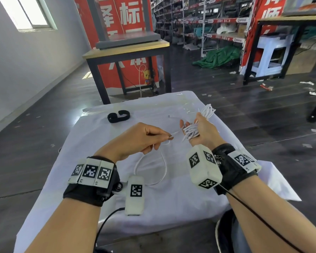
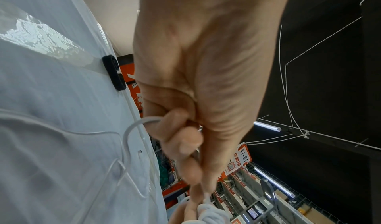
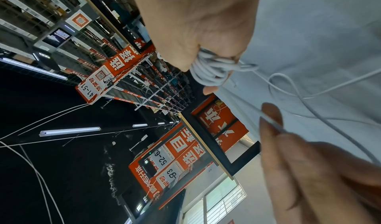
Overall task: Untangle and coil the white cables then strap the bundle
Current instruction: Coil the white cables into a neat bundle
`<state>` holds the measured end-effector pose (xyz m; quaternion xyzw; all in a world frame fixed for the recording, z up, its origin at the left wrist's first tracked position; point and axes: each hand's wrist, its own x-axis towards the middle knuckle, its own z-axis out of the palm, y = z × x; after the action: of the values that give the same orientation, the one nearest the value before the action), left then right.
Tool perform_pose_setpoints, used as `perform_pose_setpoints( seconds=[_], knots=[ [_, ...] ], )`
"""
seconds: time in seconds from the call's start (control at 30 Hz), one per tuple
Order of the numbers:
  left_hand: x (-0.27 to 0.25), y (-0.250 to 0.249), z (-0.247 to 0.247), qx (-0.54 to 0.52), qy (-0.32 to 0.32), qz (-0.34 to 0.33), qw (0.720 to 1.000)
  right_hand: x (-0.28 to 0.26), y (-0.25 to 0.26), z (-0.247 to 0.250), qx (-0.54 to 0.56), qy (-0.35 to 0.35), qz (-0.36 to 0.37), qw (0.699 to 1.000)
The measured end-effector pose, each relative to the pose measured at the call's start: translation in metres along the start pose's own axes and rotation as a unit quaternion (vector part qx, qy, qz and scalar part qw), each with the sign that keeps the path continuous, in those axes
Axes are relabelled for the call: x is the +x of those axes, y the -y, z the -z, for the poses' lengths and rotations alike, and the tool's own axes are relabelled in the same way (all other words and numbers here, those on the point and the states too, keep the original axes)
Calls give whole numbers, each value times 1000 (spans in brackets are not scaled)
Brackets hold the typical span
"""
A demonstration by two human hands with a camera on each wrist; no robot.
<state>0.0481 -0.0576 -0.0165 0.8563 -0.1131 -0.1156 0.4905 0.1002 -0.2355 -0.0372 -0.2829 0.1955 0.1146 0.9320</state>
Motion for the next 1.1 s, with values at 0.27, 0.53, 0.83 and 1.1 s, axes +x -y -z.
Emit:
perform_pose_setpoints(
  seconds=[0.27,0.53,0.83,1.1],
  knots=[
    [-7,3,18,95,35,75,992,2,10,6,-4,-14,21,1000],
    [-1,19,38,265,-348,62,897,4,9,2,-195,-15,139,971],
    [2,7,35,-33,-343,-40,938,-4,-4,3,-445,79,118,884],
    [-10,-7,39,87,-95,-1,992,-6,-10,5,-537,78,103,834]
  ],
)
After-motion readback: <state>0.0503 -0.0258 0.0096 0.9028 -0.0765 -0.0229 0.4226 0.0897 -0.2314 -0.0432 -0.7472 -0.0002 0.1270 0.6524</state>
